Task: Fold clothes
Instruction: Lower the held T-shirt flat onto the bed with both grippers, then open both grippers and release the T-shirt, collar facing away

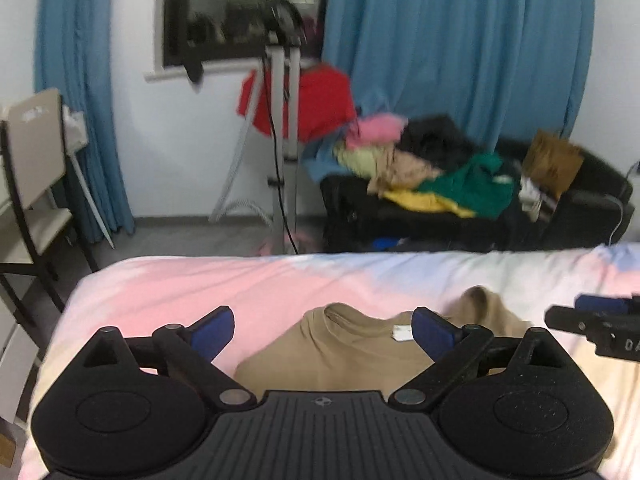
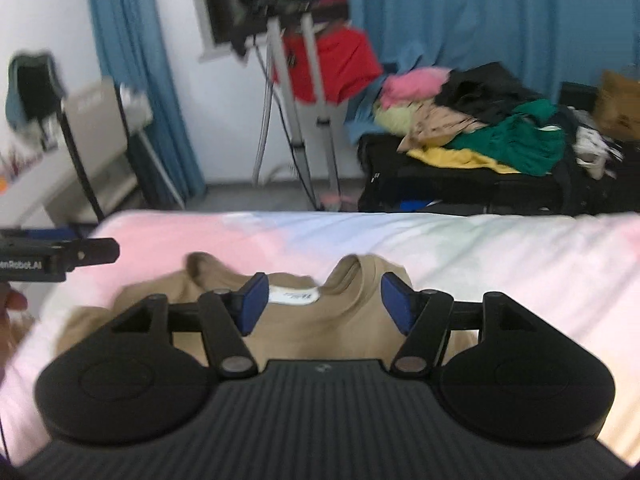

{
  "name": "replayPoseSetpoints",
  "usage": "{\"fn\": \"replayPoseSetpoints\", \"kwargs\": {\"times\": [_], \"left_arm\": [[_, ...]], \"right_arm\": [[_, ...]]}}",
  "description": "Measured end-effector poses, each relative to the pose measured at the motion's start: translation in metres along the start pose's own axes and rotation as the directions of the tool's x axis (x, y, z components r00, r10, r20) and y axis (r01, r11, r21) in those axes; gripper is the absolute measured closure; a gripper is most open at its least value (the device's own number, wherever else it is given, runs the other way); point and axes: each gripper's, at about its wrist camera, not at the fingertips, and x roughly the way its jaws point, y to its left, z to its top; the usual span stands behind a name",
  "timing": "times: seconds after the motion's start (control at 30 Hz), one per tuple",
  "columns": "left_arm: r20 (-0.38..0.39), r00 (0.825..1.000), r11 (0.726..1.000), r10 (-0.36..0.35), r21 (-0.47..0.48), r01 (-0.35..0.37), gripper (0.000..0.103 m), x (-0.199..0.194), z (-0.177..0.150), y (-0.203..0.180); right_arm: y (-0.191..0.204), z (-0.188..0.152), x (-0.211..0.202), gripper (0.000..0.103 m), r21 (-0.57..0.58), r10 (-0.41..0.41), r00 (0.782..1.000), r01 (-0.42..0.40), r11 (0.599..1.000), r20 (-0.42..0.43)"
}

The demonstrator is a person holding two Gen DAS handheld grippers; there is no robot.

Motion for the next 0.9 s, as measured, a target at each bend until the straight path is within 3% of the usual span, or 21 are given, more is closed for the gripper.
{"fn": "replayPoseSetpoints", "kwargs": {"times": [0.27,0.43,0.53,0.57,0.63,0.73,0.9], "left_arm": [[0.13,0.99,0.998,0.046,-0.049,-0.04,0.006,-0.139,-0.065,-0.001],[0.124,0.991,0.987,0.054,-0.155,-0.035,0.006,-0.191,-0.122,0.014],[0.084,0.995,0.971,0.062,-0.236,-0.041,0.006,-0.203,-0.153,0.035],[0.069,0.995,0.963,0.066,-0.267,-0.045,0.006,-0.204,-0.162,0.043],[0.043,0.996,0.945,0.077,-0.321,-0.059,0.007,-0.203,-0.177,0.064],[0.021,0.996,0.914,0.089,-0.399,-0.073,0.007,-0.194,-0.187,0.092],[0.007,0.998,0.816,0.069,-0.575,-0.052,0.01,-0.15,-0.196,0.139]], "right_arm": [[0.034,-0.074,-0.142,0.039,0.01,-0.032,0.985,0.031,0.999,0.172],[0.048,-0.123,-0.211,0.039,0.027,-0.025,0.968,0.019,0.999,0.248],[0.053,-0.151,-0.236,0.036,0.032,-0.011,0.962,0.002,0.999,0.273],[0.052,-0.159,-0.239,0.024,0.037,-0.002,0.961,-0.008,0.999,0.276],[0.05,-0.17,-0.241,0.012,0.041,0.012,0.96,-0.025,0.999,0.281],[0.046,-0.18,-0.233,0.013,0.051,0.026,0.963,-0.041,0.998,0.268],[0.036,-0.191,-0.203,0.013,0.1,0.03,0.972,-0.054,0.993,0.234]]}}
